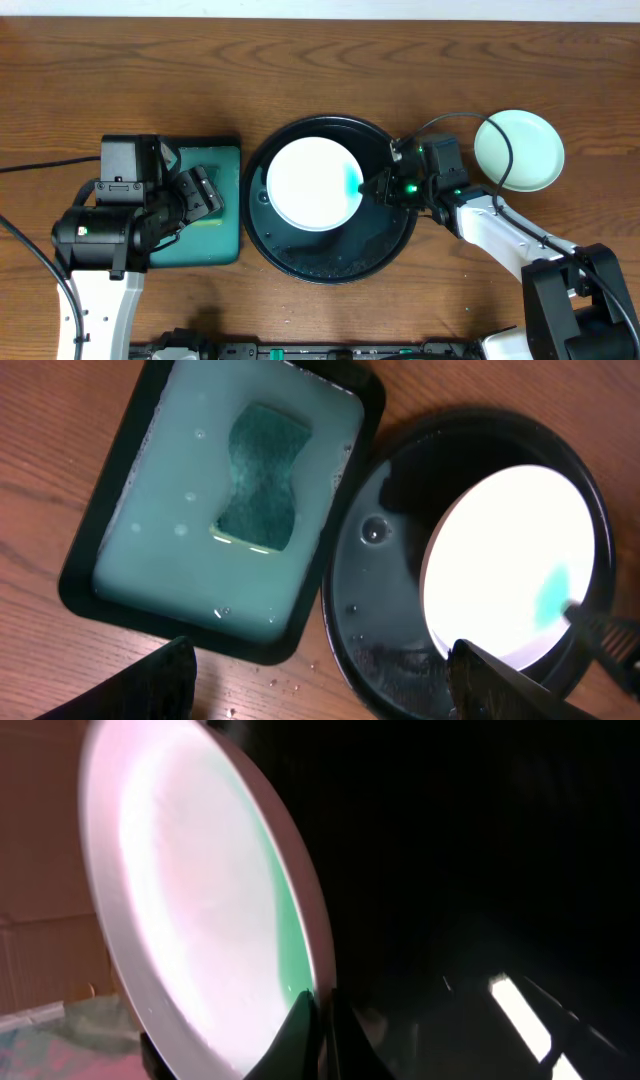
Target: Clean dirty plates on tray and stack at the side
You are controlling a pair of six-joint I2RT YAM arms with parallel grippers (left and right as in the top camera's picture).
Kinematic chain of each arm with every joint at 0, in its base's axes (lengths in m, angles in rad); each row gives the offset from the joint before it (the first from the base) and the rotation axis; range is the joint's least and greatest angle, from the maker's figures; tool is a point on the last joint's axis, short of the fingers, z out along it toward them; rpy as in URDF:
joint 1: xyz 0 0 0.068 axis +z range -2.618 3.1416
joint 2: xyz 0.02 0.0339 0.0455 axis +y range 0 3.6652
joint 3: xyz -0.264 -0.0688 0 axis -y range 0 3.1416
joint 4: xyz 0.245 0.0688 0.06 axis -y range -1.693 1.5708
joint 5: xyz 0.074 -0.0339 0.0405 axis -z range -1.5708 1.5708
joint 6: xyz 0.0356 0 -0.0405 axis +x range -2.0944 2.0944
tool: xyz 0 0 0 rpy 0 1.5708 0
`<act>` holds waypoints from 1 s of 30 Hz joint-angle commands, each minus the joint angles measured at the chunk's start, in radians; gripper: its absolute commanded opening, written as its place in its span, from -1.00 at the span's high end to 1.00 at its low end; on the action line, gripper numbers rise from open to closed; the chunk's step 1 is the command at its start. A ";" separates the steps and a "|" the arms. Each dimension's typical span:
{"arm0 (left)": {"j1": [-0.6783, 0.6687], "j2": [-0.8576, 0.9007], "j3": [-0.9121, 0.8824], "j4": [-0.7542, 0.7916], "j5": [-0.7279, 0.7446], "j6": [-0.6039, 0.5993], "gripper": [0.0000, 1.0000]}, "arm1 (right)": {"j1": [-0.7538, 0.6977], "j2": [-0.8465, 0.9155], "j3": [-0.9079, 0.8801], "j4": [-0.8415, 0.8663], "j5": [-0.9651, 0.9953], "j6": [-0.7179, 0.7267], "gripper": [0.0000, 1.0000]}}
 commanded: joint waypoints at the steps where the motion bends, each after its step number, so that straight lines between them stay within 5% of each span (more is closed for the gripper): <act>1: 0.000 0.002 0.000 -0.009 0.002 -0.005 -0.61 | -0.014 -0.027 0.002 0.060 -0.004 -0.092 0.97; 13: 0.000 0.041 0.000 -0.023 0.002 -0.001 -0.61 | -0.014 -0.182 0.002 -0.118 0.329 -0.253 0.97; 17: 0.000 0.052 0.000 -0.023 0.002 -0.001 -0.61 | -0.014 -0.180 0.002 -0.200 0.333 -0.139 -0.43; 23: 0.000 0.053 0.000 -0.023 0.002 -0.001 -0.61 | 0.002 -0.051 0.002 -0.169 0.325 -0.115 -0.25; 30: 0.000 0.053 0.000 -0.024 0.002 -0.001 -0.61 | 0.010 0.120 0.002 0.093 0.175 -0.059 -0.14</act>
